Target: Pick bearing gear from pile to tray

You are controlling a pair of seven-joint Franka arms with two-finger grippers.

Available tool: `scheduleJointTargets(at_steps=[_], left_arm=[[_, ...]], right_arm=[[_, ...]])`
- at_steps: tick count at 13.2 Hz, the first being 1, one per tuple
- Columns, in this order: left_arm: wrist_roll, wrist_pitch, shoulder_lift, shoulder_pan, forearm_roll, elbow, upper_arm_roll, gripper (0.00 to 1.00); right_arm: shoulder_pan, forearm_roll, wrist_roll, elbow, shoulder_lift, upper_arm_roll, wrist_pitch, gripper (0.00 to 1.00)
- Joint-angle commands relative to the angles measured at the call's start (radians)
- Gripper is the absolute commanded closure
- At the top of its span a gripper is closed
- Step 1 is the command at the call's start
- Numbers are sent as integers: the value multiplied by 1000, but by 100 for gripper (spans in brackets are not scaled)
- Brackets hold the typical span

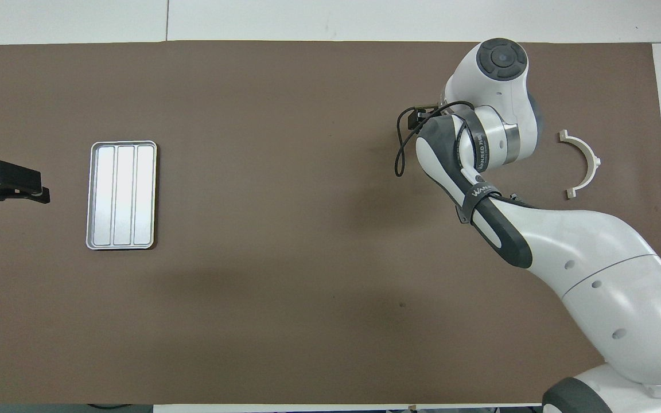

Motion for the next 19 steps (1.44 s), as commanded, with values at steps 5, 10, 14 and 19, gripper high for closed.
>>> scheduleJointTargets(at_steps=[5, 10, 14, 19], left_arm=[[12, 1, -25, -1, 9, -22, 2, 0], [12, 1, -25, -1, 9, -21, 2, 0], [12, 1, -23, -1, 9, -22, 2, 0], [12, 1, -23, -1, 9, -22, 2, 0]], right_arm=[[8, -36, 43, 124, 90, -3, -26, 7], [8, -42, 50, 131, 95, -2, -23, 17], [7, -42, 66, 131, 95, -2, -12, 28], [2, -37, 66, 131, 95, 0, -8, 58]])
